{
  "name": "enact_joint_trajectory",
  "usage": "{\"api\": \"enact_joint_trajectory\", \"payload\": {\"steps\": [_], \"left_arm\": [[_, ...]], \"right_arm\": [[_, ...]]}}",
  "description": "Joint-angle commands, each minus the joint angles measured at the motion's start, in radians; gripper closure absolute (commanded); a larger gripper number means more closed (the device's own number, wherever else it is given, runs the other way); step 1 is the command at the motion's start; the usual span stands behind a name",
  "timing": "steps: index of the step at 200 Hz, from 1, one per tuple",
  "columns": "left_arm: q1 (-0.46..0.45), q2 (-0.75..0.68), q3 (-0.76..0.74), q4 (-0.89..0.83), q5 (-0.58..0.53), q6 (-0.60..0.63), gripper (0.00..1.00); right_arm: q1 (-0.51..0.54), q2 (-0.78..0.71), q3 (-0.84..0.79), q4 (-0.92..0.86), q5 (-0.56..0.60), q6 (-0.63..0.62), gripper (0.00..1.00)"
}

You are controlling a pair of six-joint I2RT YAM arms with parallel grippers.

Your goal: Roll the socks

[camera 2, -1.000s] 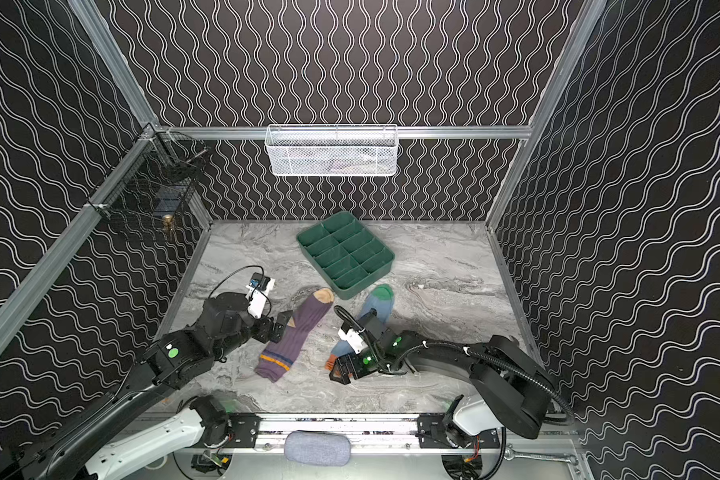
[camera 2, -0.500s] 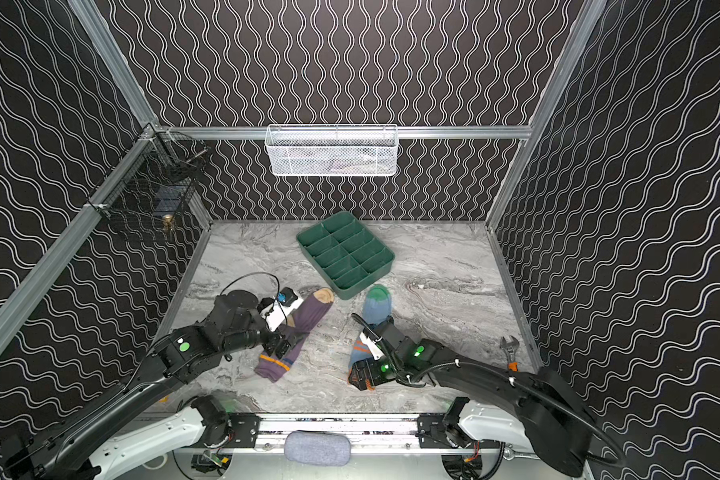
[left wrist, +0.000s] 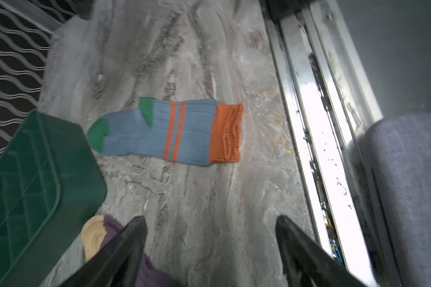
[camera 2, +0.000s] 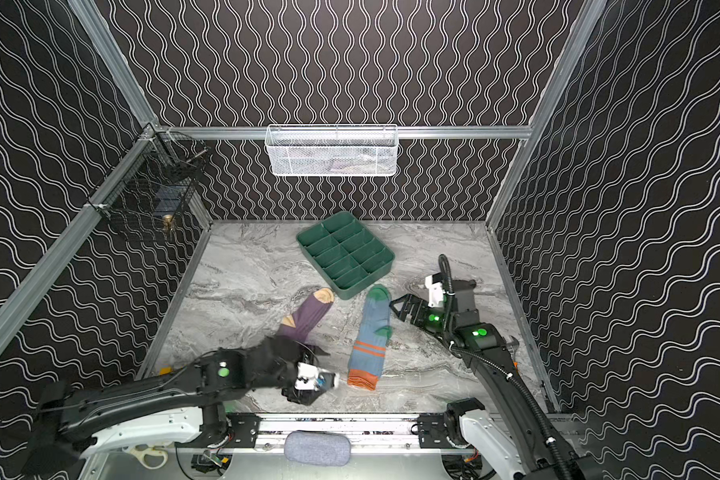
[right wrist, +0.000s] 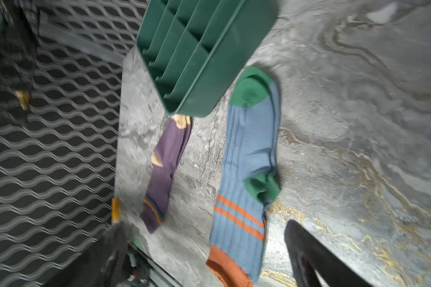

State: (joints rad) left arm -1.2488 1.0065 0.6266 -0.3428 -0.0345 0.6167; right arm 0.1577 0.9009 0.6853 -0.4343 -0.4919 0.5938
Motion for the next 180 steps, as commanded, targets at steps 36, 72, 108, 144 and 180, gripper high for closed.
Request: {"api": "enact_joint_trajectory", "payload": {"steps": [36, 72, 108, 144, 180], "left_arm": [[-0.11, 0.233, -0.075, 0.37, -0.163, 0.005, 0.2], [-0.112, 0.348, -0.055, 0.425, -0.148, -0.032, 0.26], [-0.112, 0.415, -0.052, 0.465, -0.131, -0.073, 0.31], [-0.111, 0.515, -0.021, 0.478, -0.126, -0.125, 0.41], [-0.111, 0.559, -0.024, 0.522, -0.173, -0.152, 0.46]], "right_arm": [[-0.184, 0.031, -0.064, 0.1, -0.239, 0.079, 0.0], [-0.193, 0.027, -0.067, 0.088, -0.244, 0.053, 0.0], [-0.196, -0.012, -0.074, 0.097, -0.237, 0.051, 0.0], [-0.198, -0.023, -0.059, 0.079, -0.228, 0.035, 0.0], [-0.199, -0.031, -0.054, 0.066, -0.223, 0.02, 0.0]]}}
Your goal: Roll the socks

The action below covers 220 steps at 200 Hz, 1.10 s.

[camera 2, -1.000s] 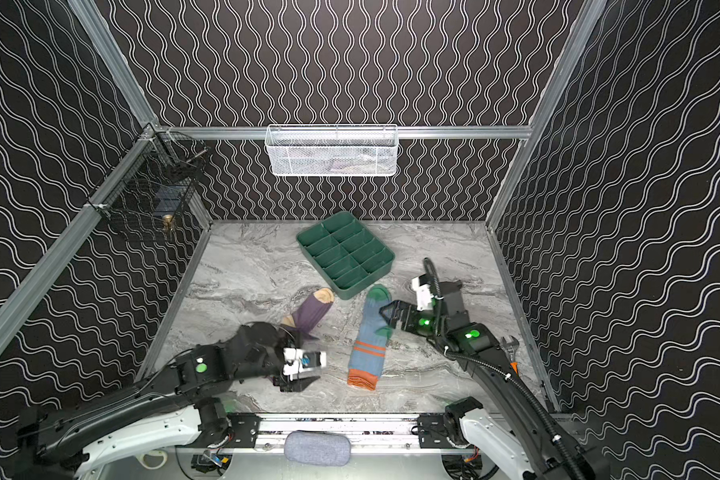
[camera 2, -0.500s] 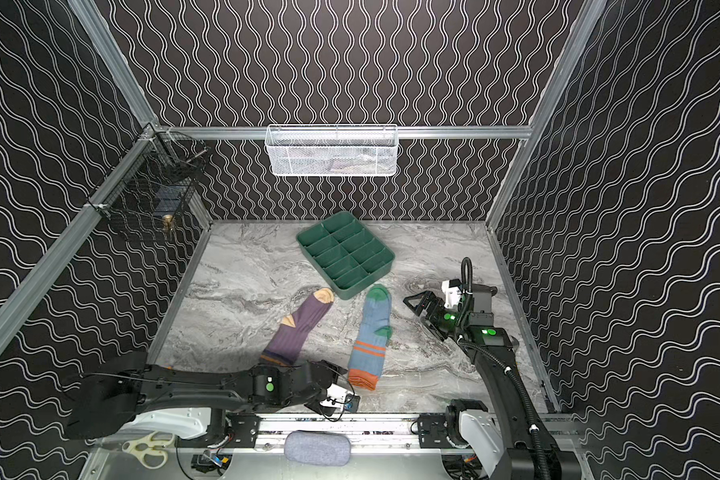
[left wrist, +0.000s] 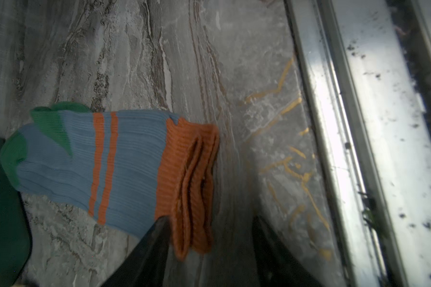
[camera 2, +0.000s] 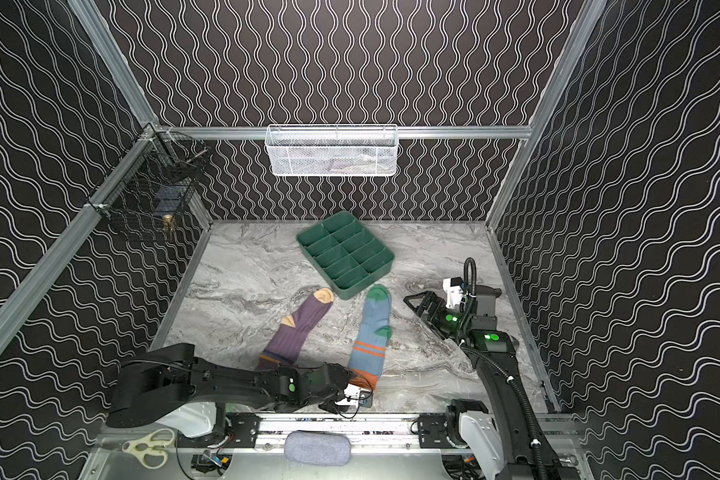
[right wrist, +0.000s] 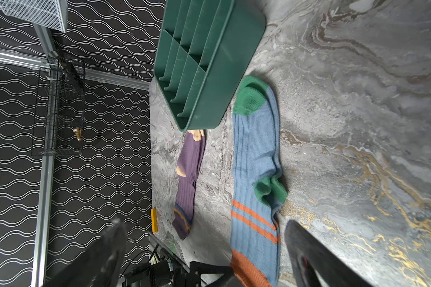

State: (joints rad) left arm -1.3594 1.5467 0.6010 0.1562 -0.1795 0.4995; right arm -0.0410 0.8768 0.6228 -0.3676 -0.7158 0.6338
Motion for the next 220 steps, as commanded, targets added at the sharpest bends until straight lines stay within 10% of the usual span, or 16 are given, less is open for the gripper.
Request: {"api": "enact_joint_trajectory", "payload": {"steps": [1, 84, 128, 171, 220], "left_arm": [[-0.001, 0.019, 0.002, 0.022, -0.029, -0.035, 0.46], [0.001, 0.093, 0.056, -0.069, 0.004, -0.049, 0.92], [0.069, 0.076, 0.15, -0.265, 0.201, -0.06, 0.97], [0.205, 0.148, 0.302, -0.467, 0.457, -0.108, 0.97], [0.325, 0.263, 0.415, -0.567, 0.649, -0.16, 0.96]], "right_arm": [[0.0, -0.007, 0.009, -0.001, 0.001, -0.02, 0.0], [-0.002, -0.024, 0.05, -0.048, 0.007, -0.079, 0.0], [-0.002, -0.098, 0.187, -0.162, 0.185, -0.195, 0.0], [0.06, -0.258, 0.267, -0.232, 0.494, -0.39, 0.0], [0.156, -0.492, 0.192, -0.202, 0.314, -0.925, 0.0]]}}
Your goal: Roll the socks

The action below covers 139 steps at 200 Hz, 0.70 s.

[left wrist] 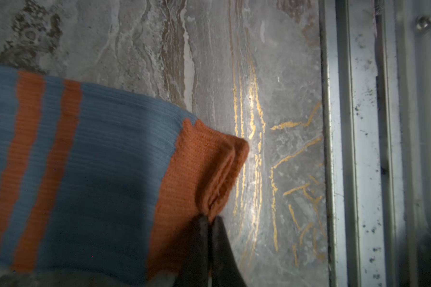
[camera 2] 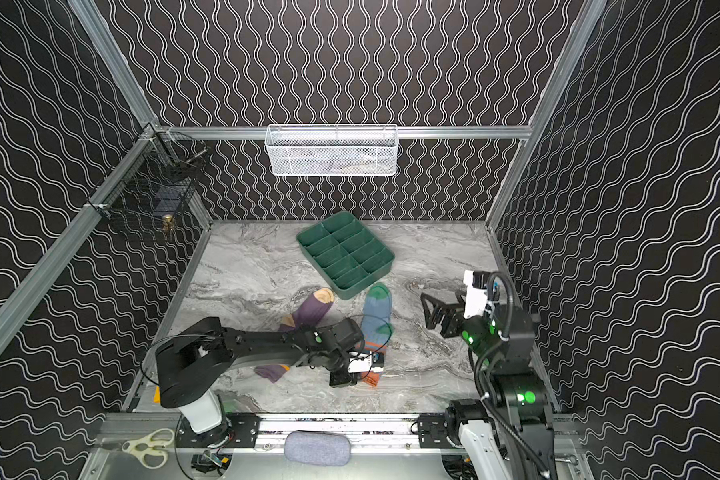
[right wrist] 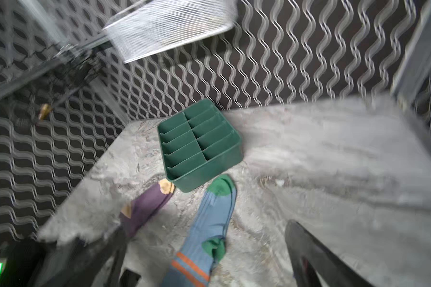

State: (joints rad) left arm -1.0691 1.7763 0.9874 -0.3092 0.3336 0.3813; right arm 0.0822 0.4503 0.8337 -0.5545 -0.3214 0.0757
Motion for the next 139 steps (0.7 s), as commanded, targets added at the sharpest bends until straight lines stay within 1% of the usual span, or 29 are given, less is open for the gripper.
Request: {"api": "enact_joint_trajectory", "payload": {"steps": [1, 10, 18, 21, 31, 46, 57, 66, 84, 112, 139], "left_arm": [[0.037, 0.036, 0.031, -0.102, 0.139, -0.042, 0.96], [0.051, 0.052, 0.046, -0.121, 0.159, -0.04, 0.96], [0.062, 0.07, 0.064, -0.139, 0.174, -0.042, 0.95], [0.068, 0.077, 0.07, -0.146, 0.177, -0.044, 0.95], [0.088, 0.101, 0.091, -0.164, 0.194, -0.048, 0.95], [0.114, 0.135, 0.124, -0.186, 0.192, -0.067, 0.95], [0.133, 0.155, 0.143, -0.197, 0.199, -0.081, 0.95], [0.145, 0.168, 0.153, -0.199, 0.198, -0.093, 0.95], [0.163, 0.186, 0.17, -0.205, 0.205, -0.103, 0.94], [0.177, 0.223, 0.203, -0.227, 0.205, -0.111, 0.94], [0.187, 0.249, 0.211, -0.228, 0.2, -0.124, 0.95]], "right_arm": [[0.035, -0.068, -0.02, -0.019, -0.083, -0.381, 0.0], [0.059, -0.093, -0.022, -0.074, -0.099, -0.508, 0.01], [0.083, -0.106, -0.03, -0.127, -0.086, -0.623, 0.02], [0.088, -0.108, -0.032, -0.135, -0.082, -0.646, 0.03], [0.121, -0.111, -0.042, -0.196, -0.016, -0.745, 0.04], [0.171, -0.102, -0.05, -0.277, 0.071, -0.83, 0.06], [0.196, -0.1, -0.068, -0.318, 0.103, -0.868, 0.08], [0.207, -0.096, -0.082, -0.352, 0.104, -0.897, 0.09], [0.229, -0.1, -0.128, -0.369, 0.107, -0.913, 0.09], [0.276, -0.089, -0.21, -0.334, 0.138, -0.951, 0.1], [0.337, -0.035, -0.252, -0.262, 0.175, -0.955, 0.1]]}}
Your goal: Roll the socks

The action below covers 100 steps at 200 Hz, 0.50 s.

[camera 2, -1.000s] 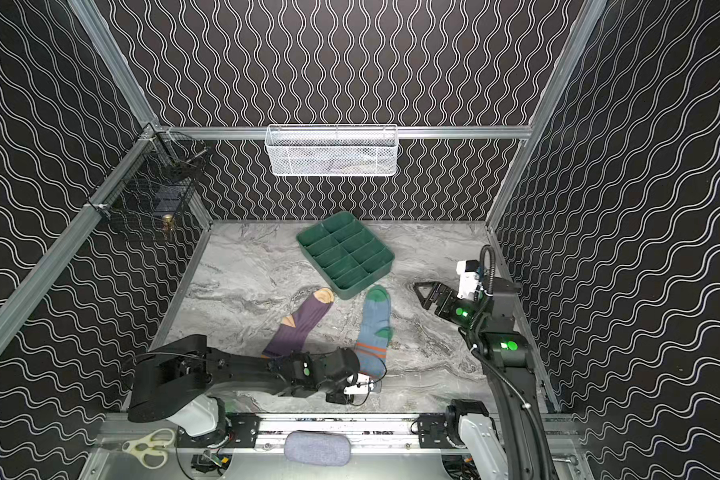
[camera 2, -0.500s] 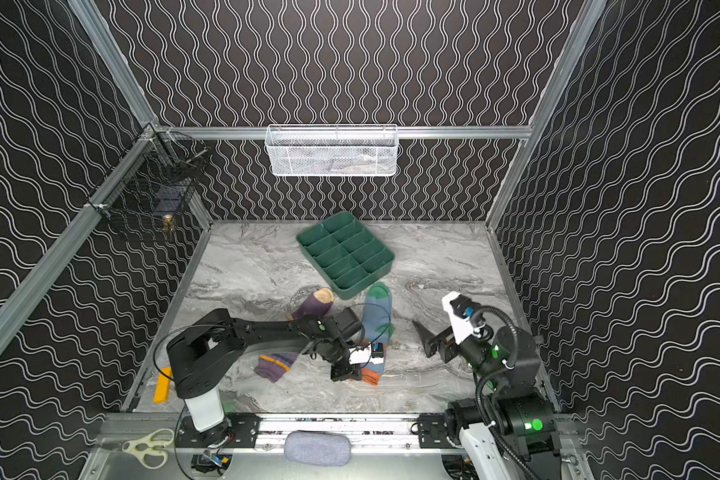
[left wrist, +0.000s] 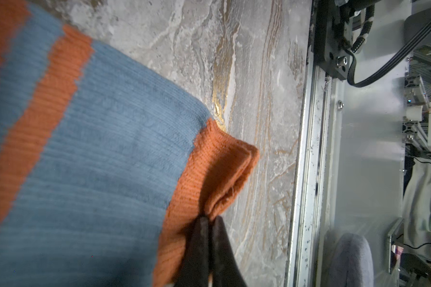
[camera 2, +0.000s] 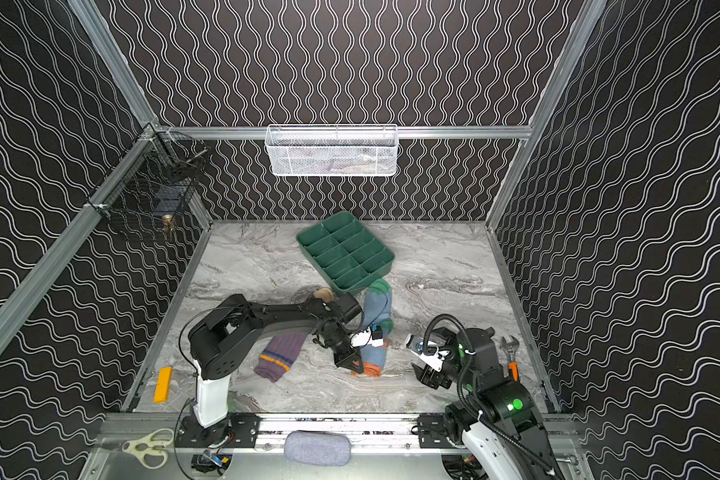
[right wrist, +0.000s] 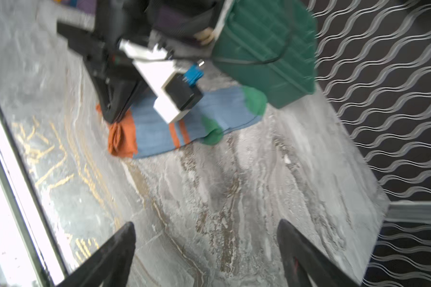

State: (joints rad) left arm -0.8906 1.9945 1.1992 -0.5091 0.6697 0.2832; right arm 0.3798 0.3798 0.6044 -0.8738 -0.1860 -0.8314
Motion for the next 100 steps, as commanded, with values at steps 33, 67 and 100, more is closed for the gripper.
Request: {"api": "enact_joint_trajectory", "payload": {"steps": [33, 67, 100], "left_arm": [[0.015, 0.056, 0.008, -0.037, -0.137, -0.031, 0.94], [0.015, 0.074, 0.016, -0.041, -0.145, -0.041, 0.94], [0.015, 0.086, 0.023, -0.046, -0.143, -0.037, 0.94]], "right_arm": [[0.179, 0.15, -0.067, 0.167, 0.149, -0.05, 0.11], [0.463, 0.346, -0.061, 0.25, 0.285, 0.047, 0.13], [0.749, 0.579, -0.083, 0.377, 0.457, 0.131, 0.13]]}}
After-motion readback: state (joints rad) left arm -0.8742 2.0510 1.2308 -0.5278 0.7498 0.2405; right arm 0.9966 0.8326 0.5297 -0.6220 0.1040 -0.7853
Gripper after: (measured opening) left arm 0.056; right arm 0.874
